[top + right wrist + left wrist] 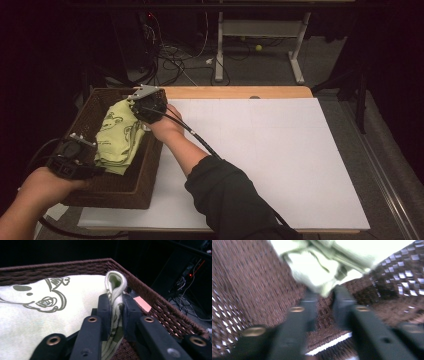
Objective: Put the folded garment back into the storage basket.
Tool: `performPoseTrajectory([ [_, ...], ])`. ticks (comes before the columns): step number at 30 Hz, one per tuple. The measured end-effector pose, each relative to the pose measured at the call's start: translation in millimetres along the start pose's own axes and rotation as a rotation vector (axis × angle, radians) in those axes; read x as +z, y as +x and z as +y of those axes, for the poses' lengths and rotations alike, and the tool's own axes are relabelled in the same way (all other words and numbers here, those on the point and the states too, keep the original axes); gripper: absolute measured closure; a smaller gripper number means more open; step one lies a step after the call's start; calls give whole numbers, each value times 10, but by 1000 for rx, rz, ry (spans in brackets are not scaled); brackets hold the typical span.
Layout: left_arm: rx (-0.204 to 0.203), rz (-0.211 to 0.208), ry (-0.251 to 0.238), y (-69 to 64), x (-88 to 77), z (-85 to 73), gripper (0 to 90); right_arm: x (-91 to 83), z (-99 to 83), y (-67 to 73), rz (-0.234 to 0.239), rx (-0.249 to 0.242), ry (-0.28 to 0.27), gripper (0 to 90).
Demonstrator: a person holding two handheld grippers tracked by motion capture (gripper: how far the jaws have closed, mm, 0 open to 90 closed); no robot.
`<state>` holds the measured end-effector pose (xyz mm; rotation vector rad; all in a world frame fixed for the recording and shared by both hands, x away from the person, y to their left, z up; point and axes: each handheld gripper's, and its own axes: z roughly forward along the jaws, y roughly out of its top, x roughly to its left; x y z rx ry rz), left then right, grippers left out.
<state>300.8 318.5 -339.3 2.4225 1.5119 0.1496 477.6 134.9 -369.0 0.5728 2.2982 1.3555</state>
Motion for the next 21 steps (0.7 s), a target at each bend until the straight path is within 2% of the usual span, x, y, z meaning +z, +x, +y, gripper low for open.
performPoseTrajectory([
  [1, -21, 20, 25, 15, 67, 9, 467, 28, -34, -41, 13, 26, 22, 458],
  [2, -21, 20, 25, 15, 67, 9, 392, 41, -65, -81, 36, 56, 43, 355],
  [3, -13, 22, 21, 9, 72, 6, 331, 35, -96, -114, 60, 74, 52, 288],
  [6, -5, 23, 20, -10, 57, 24, 220, -42, -170, -125, 66, 82, 46, 166],
  [11, 4, 48, 32, -107, 86, 129, 143, -198, -242, -84, 89, 77, 15, 100],
  [12, 2, 47, 35, -125, 100, 153, 135, -280, -277, -58, 94, 73, 9, 52],
  [14, 7, 47, 43, -150, 144, 199, 135, -319, -294, -47, 91, 73, 8, 17],
  [17, 17, 41, 54, -167, 230, 266, 140, -447, -356, -37, 87, 75, -17, 1],
  [19, 37, 25, 75, -172, 305, 302, 209, -531, -393, -40, 90, 70, -23, 1],
  [20, 52, 19, 87, -178, 347, 318, 297, -607, -424, -46, 91, 62, -26, 1],
  [21, 63, 13, 101, -180, 390, 337, 305, -645, -435, -51, 89, 62, -30, 1],
])
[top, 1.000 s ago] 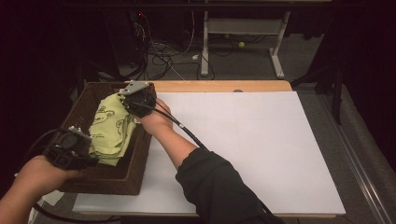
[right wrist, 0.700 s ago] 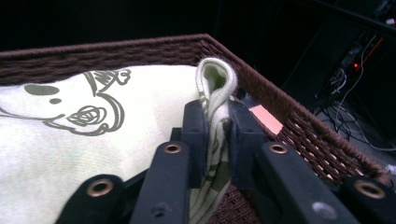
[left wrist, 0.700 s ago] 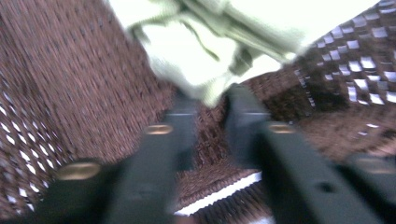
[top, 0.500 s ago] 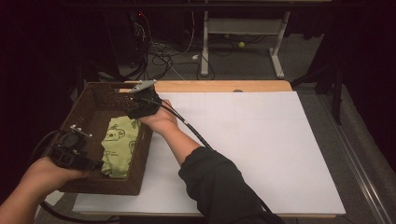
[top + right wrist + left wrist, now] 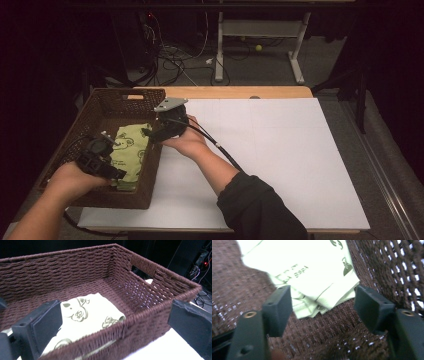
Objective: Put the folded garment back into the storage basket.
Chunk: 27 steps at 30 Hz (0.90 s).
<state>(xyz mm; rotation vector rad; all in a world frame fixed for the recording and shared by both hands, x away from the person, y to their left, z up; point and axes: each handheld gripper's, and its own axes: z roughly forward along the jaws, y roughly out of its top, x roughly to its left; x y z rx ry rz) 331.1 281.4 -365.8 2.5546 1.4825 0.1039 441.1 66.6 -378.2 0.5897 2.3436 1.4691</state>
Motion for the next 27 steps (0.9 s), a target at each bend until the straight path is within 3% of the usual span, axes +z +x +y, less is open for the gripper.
performPoseTrajectory([
  [4, 38, 38, 89, -19, 177, 88, 353, -93, -27, -17, -8, -2, -17, 1],
  [5, 44, 40, 134, -29, 234, 125, 429, -136, -46, -23, -7, -13, -14, 1],
  [6, 44, 40, 134, -29, 234, 125, 464, -151, -55, -25, -4, -21, -7, 1],
  [7, 41, 26, 168, -27, 251, 144, 464, -151, -55, -25, -4, -21, -7, 1],
  [8, 34, 28, 188, -27, 274, 153, 571, -174, -76, -26, -4, -30, -7, 1],
  [9, 30, 38, 204, -26, 291, 160, 571, -174, -76, -26, -4, -30, -7, 1],
  [10, 31, 46, 209, -23, 305, 158, 686, -196, -95, -23, -9, -28, -14, 1],
  [14, 20, 47, 204, 20, 305, 129, 793, -207, -138, -34, -10, -15, -7, 1],
  [17, 24, 53, 191, 36, 261, 88, 803, -210, -153, -42, -13, -9, 3, 1],
  [23, 42, 20, 183, 17, 114, -11, 803, -223, -144, -24, -18, -18, 0, 2],
  [27, 38, 31, 189, 22, 146, -44, 765, -232, -144, 10, -17, -26, 1, 1],
])
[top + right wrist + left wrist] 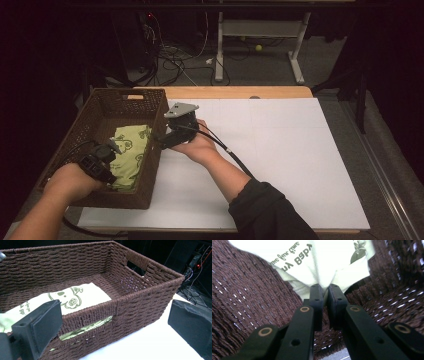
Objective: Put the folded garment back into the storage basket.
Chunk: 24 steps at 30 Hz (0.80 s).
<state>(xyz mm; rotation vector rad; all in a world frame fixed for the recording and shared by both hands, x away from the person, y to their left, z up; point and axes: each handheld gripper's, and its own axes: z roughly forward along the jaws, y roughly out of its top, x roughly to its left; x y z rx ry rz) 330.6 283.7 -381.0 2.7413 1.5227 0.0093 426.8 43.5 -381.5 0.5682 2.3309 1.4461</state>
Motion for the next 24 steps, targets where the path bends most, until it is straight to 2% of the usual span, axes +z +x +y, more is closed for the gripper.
performPoseTrajectory([
  [1, -7, -6, 13, 4, 22, 6, 715, -2, -5, 8, -3, 4, 2, 1],
  [2, -9, -7, 24, 4, 46, 11, 572, -13, -15, 9, -1, -1, 7, 1],
  [3, -14, 8, 22, 2, 55, 13, 572, -13, -15, 9, -1, -1, 7, 1],
  [4, -24, 22, 14, 10, 47, 14, 501, -20, -22, 8, -5, 0, 3, 2],
  [6, -41, 23, 0, 28, 11, 18, 383, -38, -35, -10, -6, -2, -4, 1],
  [10, -59, 35, -19, 39, -75, 31, 235, -90, -69, -54, -14, 12, -2, 1],
  [12, -65, 18, -41, 39, -131, 29, 223, -106, -76, -59, -15, 15, 0, 1],
  [15, -80, -28, -40, 44, -218, 26, 195, -170, -100, -66, -10, 16, -5, 1],
  [20, -63, -38, -45, 3, -322, 43, 53, -342, -178, -49, -24, 14, -12, 1],
  [22, -61, -39, -30, -20, -337, 58, 0, -432, -223, -38, -29, 16, -10, 1],
  [24, -63, -30, -21, -51, -353, 75, 0, -526, -269, -33, -33, 12, -14, 1],
])
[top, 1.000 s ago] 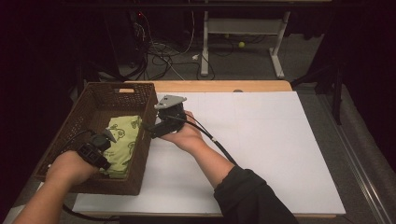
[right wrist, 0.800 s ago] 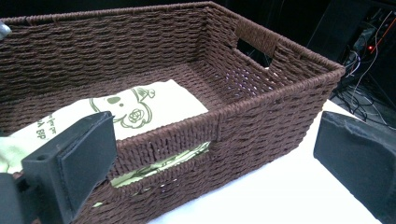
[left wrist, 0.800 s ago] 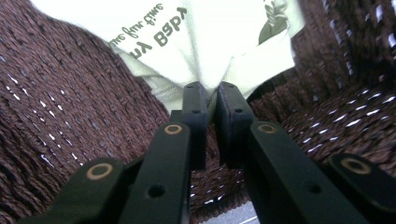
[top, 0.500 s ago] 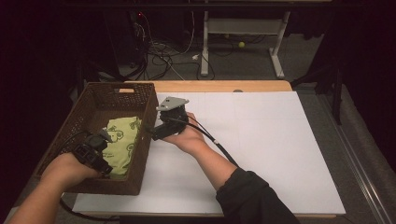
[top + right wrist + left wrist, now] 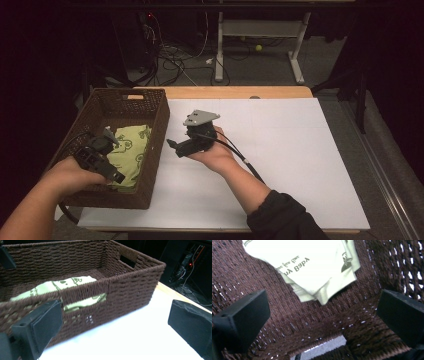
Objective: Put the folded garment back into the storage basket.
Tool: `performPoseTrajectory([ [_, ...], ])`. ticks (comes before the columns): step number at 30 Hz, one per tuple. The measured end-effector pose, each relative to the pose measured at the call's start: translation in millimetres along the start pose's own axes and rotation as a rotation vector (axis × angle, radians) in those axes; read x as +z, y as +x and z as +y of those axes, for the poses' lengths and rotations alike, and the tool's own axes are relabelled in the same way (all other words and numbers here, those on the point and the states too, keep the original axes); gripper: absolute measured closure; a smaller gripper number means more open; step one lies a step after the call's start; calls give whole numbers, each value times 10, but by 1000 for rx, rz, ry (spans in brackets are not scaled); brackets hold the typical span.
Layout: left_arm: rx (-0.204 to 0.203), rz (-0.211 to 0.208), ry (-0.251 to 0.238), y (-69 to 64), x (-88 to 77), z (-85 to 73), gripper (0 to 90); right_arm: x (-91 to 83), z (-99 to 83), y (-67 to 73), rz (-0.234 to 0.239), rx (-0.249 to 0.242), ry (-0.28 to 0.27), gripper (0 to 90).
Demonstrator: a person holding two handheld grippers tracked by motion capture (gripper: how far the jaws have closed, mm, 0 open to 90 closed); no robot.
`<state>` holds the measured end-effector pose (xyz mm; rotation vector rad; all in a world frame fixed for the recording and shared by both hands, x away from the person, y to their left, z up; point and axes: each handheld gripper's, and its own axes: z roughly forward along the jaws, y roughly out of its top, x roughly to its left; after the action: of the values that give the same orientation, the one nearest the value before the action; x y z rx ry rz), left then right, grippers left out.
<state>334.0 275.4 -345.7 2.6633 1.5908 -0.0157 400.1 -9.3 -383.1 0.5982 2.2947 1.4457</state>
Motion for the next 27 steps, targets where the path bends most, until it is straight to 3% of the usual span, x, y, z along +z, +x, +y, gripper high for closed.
performPoseTrajectory([
  [5, -9, 12, -4, -79, -72, 65, 0, -232, -133, -5, -17, 1, -11, 1],
  [12, 11, 36, -2, -233, -225, 230, 0, -574, -422, -57, -57, 11, -1, 1],
  [20, 46, 35, -24, -453, -362, 434, 0, -907, -721, -131, -99, 28, -1, 1],
  [27, 84, 49, -6, -653, -379, 610, 0, -1112, -951, -188, -135, 31, 20, 1],
])
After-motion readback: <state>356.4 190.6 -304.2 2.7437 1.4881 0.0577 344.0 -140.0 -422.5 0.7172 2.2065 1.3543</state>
